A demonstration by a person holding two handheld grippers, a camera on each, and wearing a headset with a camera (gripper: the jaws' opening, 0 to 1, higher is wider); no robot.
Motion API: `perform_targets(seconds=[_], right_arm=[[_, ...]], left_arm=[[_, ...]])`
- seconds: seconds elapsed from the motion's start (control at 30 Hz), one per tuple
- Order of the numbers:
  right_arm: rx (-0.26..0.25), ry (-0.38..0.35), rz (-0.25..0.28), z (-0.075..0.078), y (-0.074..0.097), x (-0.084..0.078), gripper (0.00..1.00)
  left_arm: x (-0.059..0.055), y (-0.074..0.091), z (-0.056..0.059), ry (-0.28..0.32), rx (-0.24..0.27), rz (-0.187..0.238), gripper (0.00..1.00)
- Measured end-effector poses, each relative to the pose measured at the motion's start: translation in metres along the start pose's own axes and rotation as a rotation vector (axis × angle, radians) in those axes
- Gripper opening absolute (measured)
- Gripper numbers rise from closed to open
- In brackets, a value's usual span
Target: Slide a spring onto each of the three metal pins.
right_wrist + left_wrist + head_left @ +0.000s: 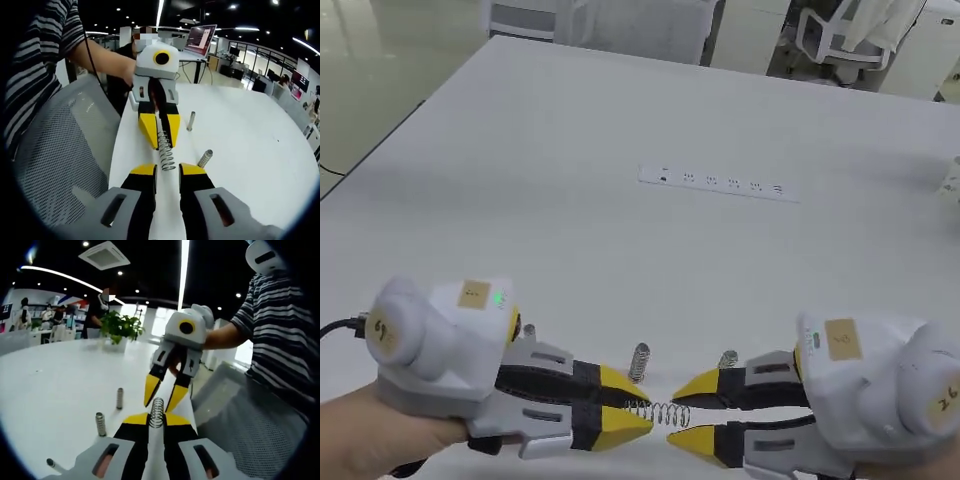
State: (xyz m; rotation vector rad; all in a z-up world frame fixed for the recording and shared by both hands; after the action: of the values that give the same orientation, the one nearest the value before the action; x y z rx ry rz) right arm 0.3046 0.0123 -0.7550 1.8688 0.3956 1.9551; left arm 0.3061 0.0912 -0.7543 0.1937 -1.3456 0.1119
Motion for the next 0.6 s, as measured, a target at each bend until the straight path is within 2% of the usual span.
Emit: perform_targets(seconds=[0.17,0.37,0.6], right_arm=[[-0.002,-0.032,0.029,-0.0003,0.0003,0.0019,0.12],[0.003,-0.062,0.029,-0.0004,-0.0004,0.0006,0.09],[-0.016,-0.043,0.036,0.0011,-0.0004,0.0016,0.07]], left_arm=[[0.0007,0.0008,0.0008,0.003,-0.009,-0.003,0.02],[0.0008,-0.0003,0.0025,0.001,-0.017,-0.010,0.02],[-0.0003,-0.0005,0.0014,0.006,-0.010,-0.021,0.03]])
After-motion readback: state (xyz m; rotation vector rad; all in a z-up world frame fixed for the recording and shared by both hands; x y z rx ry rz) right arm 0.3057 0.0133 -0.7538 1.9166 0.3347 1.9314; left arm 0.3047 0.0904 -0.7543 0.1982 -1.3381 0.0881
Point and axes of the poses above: the centre of the closed fingertips' face, and the gripper's own axes: y roughly backward along the fingers, z roughly to its right, x roughly out of its top, the point moved 4 cm from there along y, roughly backward along the fingers, and after that the axes turned 10 degrees about z, right-handed, at the moved point
